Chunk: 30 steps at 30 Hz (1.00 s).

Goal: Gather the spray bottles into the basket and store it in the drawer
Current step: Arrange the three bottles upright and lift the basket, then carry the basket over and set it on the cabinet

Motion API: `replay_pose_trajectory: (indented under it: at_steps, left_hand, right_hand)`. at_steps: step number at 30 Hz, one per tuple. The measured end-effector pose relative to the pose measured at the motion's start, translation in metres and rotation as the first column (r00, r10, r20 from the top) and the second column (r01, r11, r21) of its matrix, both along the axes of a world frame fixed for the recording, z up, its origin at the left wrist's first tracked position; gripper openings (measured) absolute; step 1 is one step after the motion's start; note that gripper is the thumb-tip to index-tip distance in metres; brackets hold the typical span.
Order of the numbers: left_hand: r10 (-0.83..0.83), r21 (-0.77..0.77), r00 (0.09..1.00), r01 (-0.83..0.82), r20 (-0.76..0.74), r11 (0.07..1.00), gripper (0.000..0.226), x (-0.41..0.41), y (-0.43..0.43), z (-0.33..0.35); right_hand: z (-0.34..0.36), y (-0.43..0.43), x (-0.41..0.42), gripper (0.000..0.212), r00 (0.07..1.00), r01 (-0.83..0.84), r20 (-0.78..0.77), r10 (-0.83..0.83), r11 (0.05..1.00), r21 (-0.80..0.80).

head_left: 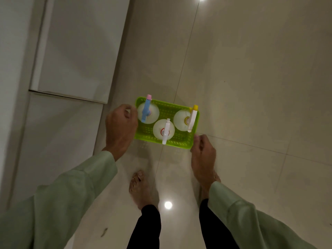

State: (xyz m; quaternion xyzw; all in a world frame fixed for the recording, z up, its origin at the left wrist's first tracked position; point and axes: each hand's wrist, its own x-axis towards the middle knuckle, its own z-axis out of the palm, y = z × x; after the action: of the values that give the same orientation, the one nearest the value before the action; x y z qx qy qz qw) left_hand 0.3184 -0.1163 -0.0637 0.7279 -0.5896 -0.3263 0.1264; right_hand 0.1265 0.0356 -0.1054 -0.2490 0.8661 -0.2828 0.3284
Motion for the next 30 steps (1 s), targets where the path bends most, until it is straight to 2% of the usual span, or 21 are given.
replay_pose_trajectory:
  at_steps: [3,5,8,10,12,15,17,19,24,30]
  left_hand:
    - [0.205,0.168,0.979,-0.200,-0.012,0.965,0.029,0.008,-0.002,-0.023]
    - [0.284,0.314,0.958,-0.261,-0.030,0.913,0.036,0.012,-0.004,-0.046]
    - [0.402,0.478,0.902,-0.286,-0.157,0.830,0.052,0.016,-0.007,-0.079]
    - [0.426,0.553,0.877,-0.246,-0.222,0.796,0.061,0.020,-0.010,-0.095]
    - [0.387,0.604,0.878,-0.151,-0.282,0.783,0.068,0.025,-0.009,-0.107]
    - [0.230,0.563,0.883,0.046,-0.408,0.825,0.074,0.030,-0.005,-0.116]
    - [0.099,0.481,0.917,0.109,-0.387,0.870,0.071,0.030,-0.004,-0.118]
    - [0.031,0.415,0.951,0.105,-0.309,0.904,0.064,0.030,-0.002,-0.121]
    - [0.046,0.403,0.972,0.053,-0.231,0.914,0.062,0.028,0.010,-0.109]
    - [0.098,0.372,0.951,0.019,-0.293,0.928,0.063,0.025,0.010,-0.032]
  right_hand:
    - [-0.025,-0.001,-0.019,0.019,0.966,0.235,0.087,-0.243,0.968,0.088]
    - [-0.041,-0.007,-0.026,0.038,0.912,0.283,0.256,-0.321,0.943,0.172]
    - [-0.062,-0.014,-0.031,0.071,0.852,0.189,0.448,-0.272,0.957,0.222]
    - [-0.074,-0.017,-0.030,0.080,0.832,0.111,0.516,-0.203,0.973,0.203]
    - [-0.085,-0.021,-0.028,0.083,0.848,0.045,0.516,-0.121,0.986,0.158]
    - [-0.100,-0.025,-0.024,0.076,0.888,-0.007,0.457,-0.044,0.994,0.108]
    - [-0.103,-0.025,-0.024,0.071,0.910,-0.033,0.414,-0.008,0.995,0.093]
    - [-0.102,-0.025,-0.026,0.068,0.915,-0.046,0.403,0.008,0.995,0.086]
    - [-0.079,-0.028,-0.037,0.067,0.908,-0.094,0.414,0.064,0.994,0.053]
    - [-0.009,-0.046,-0.055,0.066,0.904,-0.176,0.401,0.149,0.984,0.029]
